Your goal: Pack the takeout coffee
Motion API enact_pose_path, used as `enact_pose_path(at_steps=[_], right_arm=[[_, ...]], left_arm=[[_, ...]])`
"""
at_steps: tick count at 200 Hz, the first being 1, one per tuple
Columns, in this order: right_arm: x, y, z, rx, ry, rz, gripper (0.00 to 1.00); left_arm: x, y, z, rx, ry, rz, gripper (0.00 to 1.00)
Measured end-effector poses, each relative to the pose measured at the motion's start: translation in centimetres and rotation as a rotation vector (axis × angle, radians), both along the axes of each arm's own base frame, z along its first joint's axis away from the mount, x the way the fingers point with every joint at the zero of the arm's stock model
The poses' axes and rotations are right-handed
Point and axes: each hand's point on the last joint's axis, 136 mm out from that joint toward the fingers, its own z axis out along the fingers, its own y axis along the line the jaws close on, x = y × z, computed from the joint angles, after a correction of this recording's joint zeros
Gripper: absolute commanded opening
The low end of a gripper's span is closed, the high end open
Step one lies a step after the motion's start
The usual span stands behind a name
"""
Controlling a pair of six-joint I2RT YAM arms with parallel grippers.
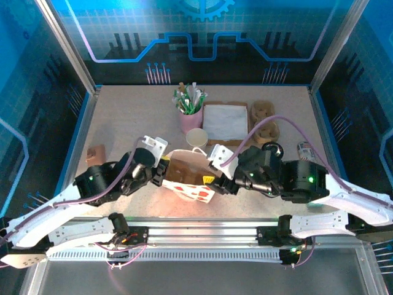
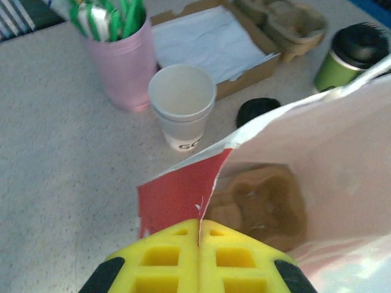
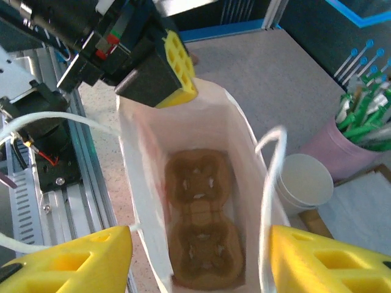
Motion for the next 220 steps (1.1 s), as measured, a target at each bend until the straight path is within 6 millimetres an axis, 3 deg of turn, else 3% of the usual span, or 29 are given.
enact_pose_path(at_steps=[17, 47, 72, 98, 135, 157, 177, 220], right_arm=[[0.8, -0.6, 0.1, 0.011, 0.036, -0.039, 0.61], [1.9, -1.5, -0.7, 0.002, 0.1, -0.097, 0.62], [3.3, -2.7, -1.7, -0.014, 0.156, -0.18, 0.71], [6.1, -5.6, -3.3, -0.038, 0.238, -0.348, 0.76], [9.2, -10.8, -7.3, -0.056, 0.394, -0.599, 0.79], [9.3, -13.4, -10.3, -0.104, 0.485, -0.716, 0.83], [8.4, -14.5, -12.3, -0.156, 0.547, -0.768, 0.86], [6.5, -17.5, -15.9, -0.276, 0.629, -0.908, 0.93]], left_arm=[[0.8, 1.0, -0.5, -0.01, 0.031, 0.074, 0.15], [1.5, 2.1, -0.2, -0.053, 0.059, 0.165, 0.17], [2.4, 2.6, 0.3, -0.085, 0.077, 0.225, 0.36], [3.0, 3.0, 0.2, -0.1, 0.107, 0.268, 0.57], [3.8, 3.3, 1.5, -0.122, 0.102, 0.292, 0.63], [4.2, 3.6, 2.5, -0.143, 0.091, 0.301, 0.68], [4.3, 3.8, 3.1, -0.162, 0.087, 0.304, 0.7], [3.6, 3.1, 2.1, -0.169, 0.153, 0.267, 0.71]])
